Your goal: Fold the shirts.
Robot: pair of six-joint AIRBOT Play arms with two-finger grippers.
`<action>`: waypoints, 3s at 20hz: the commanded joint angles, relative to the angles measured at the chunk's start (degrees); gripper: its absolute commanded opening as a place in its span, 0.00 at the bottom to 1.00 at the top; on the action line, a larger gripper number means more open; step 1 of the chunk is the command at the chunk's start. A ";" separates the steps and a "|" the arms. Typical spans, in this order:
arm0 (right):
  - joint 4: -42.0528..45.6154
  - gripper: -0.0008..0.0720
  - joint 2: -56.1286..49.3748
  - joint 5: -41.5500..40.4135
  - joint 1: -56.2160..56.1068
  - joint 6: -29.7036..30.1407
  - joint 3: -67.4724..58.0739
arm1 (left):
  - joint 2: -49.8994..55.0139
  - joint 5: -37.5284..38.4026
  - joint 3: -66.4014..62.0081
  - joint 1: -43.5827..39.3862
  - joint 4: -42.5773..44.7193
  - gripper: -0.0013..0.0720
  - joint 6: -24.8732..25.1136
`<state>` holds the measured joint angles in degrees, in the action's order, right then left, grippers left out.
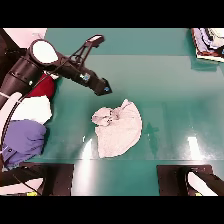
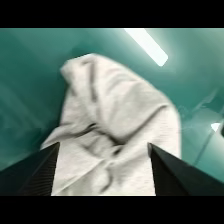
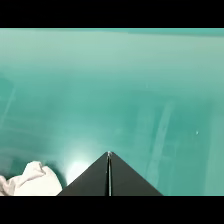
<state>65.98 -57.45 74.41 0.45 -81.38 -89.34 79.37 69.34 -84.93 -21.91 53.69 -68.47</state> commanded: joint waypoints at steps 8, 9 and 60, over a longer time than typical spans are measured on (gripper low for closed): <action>-0.04 0.03 -0.02 0.85 0.02 -0.02 0.66 | 14.58 -2.84 11.85 2.47 -1.75 0.90 2.89; -0.04 0.03 -0.02 0.85 0.02 -0.02 0.66 | 15.50 -2.99 11.85 1.77 -1.84 0.90 2.89; -4.26 0.03 0.74 1.75 -7.32 4.50 -14.08 | -24.33 -1.99 -22.25 12.20 -0.07 0.05 1.62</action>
<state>61.23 -57.74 72.03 -7.33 -76.86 -97.17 58.24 67.61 -106.34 -9.74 53.76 -67.16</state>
